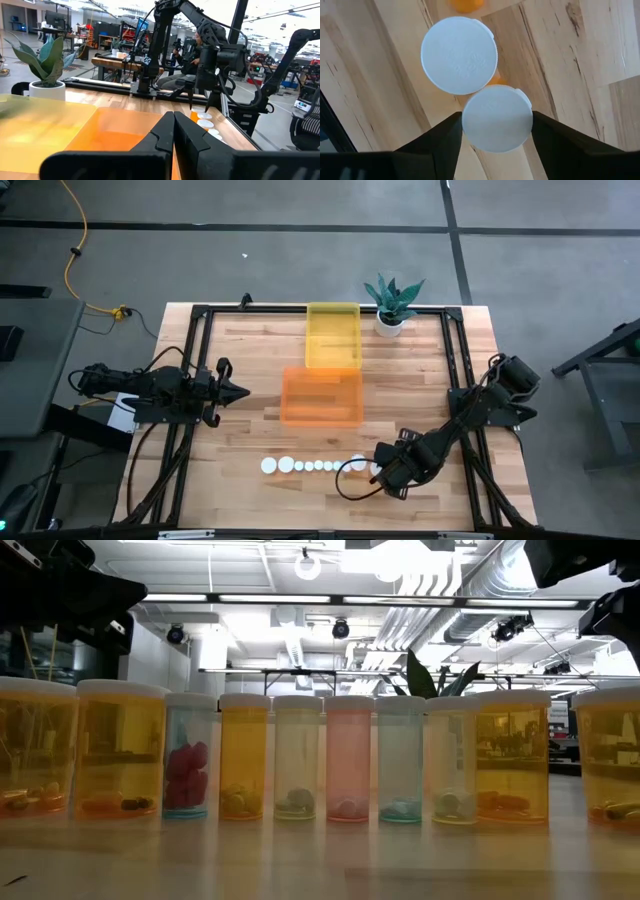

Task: Pick and place medicine bottles into bin by pill shape (circle, oval)
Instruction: Put the big orange pill bottle into the orange bin

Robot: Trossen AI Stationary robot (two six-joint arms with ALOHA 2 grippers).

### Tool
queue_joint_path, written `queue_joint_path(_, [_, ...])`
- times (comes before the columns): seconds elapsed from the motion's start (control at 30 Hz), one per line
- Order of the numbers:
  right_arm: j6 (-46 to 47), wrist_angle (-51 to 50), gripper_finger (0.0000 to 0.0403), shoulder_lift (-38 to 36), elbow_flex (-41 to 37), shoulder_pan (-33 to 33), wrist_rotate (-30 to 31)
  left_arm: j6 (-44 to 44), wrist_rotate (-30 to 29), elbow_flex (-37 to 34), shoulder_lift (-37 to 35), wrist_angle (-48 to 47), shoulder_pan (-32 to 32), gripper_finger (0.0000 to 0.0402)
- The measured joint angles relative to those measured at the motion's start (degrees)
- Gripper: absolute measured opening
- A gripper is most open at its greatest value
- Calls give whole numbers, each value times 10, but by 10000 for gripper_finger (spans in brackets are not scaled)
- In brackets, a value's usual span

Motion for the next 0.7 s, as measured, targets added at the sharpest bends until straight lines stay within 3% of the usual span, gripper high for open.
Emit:
queue_joint_path(0.17, [-11,-8,220,0,0,-4,-5,0,0,0,0,0,0,1])
queue_joint_path(0.5, [-55,-22,180,-4,1,-4,-12,0,0,0,0,0,0,1])
queue_joint_path(0.7, [-92,-127,195,-37,34,-4,-27,2,0,0,0,0,0,1])
